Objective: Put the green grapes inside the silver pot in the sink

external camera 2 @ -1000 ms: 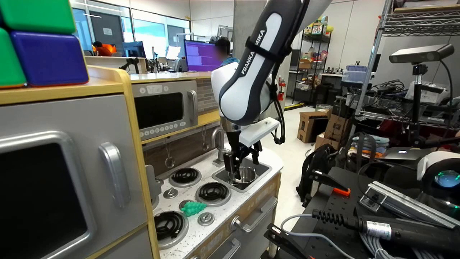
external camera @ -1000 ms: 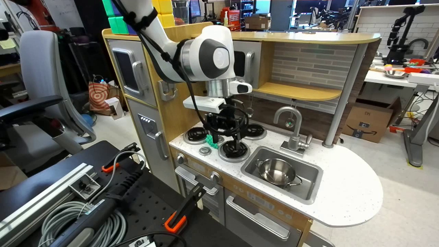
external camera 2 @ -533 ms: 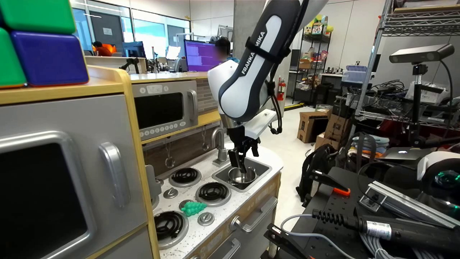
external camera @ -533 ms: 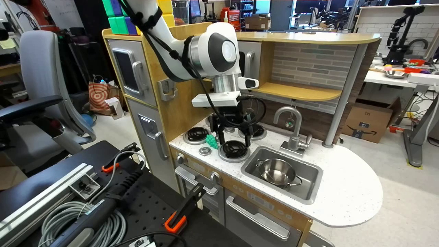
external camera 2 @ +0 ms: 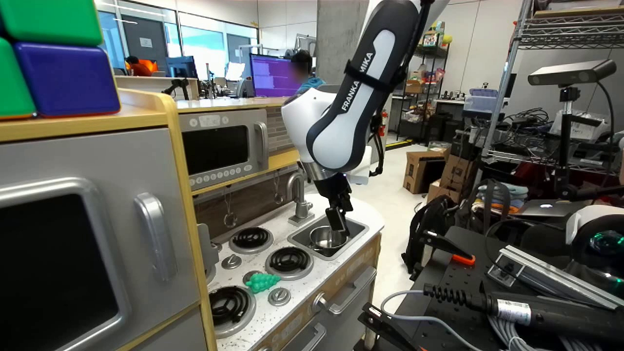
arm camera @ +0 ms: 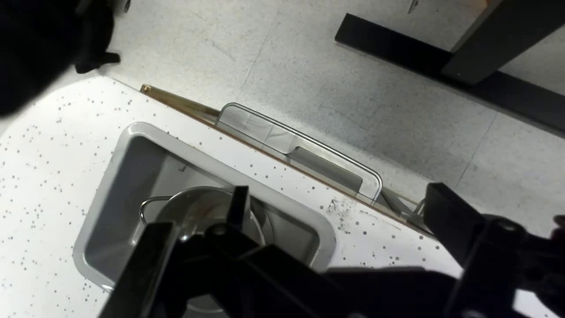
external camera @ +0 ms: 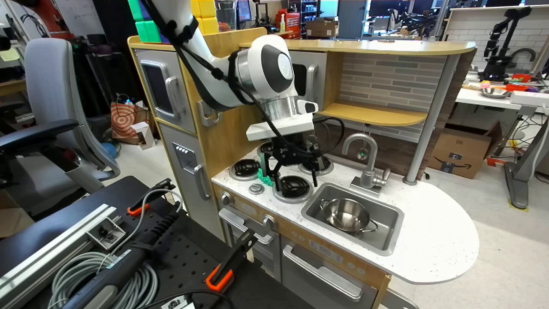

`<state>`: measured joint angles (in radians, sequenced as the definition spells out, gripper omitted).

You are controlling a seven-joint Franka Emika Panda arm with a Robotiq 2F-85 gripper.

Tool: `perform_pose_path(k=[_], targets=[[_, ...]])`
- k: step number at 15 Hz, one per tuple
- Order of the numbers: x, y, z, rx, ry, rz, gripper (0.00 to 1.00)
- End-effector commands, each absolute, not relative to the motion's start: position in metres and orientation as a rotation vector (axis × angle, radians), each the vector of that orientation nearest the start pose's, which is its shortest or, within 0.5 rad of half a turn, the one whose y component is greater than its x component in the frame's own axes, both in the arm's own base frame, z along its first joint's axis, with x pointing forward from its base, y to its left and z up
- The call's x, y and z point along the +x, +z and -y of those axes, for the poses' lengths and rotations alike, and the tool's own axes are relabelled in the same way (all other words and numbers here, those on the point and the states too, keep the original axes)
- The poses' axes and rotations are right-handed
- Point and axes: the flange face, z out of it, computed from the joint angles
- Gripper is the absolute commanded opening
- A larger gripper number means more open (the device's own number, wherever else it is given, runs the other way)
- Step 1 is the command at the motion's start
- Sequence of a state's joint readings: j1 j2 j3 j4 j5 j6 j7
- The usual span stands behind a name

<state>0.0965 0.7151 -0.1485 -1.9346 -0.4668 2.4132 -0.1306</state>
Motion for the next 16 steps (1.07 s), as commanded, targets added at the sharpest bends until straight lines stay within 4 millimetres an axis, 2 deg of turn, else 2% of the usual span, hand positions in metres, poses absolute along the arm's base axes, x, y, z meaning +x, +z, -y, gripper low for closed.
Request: perform_pose_path(k=[1,3,5,8,11,14,16], targets=[[0.582,0.113,0.034,-3.267,0.465,1.186,1.0],[0.582,0.114,0.02,-3.21,0.376,1.332,1.0],[0.581,0.111,0.003,-3.158,0.193,1.377,1.0],[0.577,0.105,-0.019,-3.121,-0.098,1.292,1.0],[0.571,0.101,-0.031,-3.06,-0.355,1.234,1.0],[0.57,0.097,-0.034,-3.022,-0.504,1.171,1.0],[0.573,0.093,-0.034,-3.018,-0.506,1.131,1.0]])
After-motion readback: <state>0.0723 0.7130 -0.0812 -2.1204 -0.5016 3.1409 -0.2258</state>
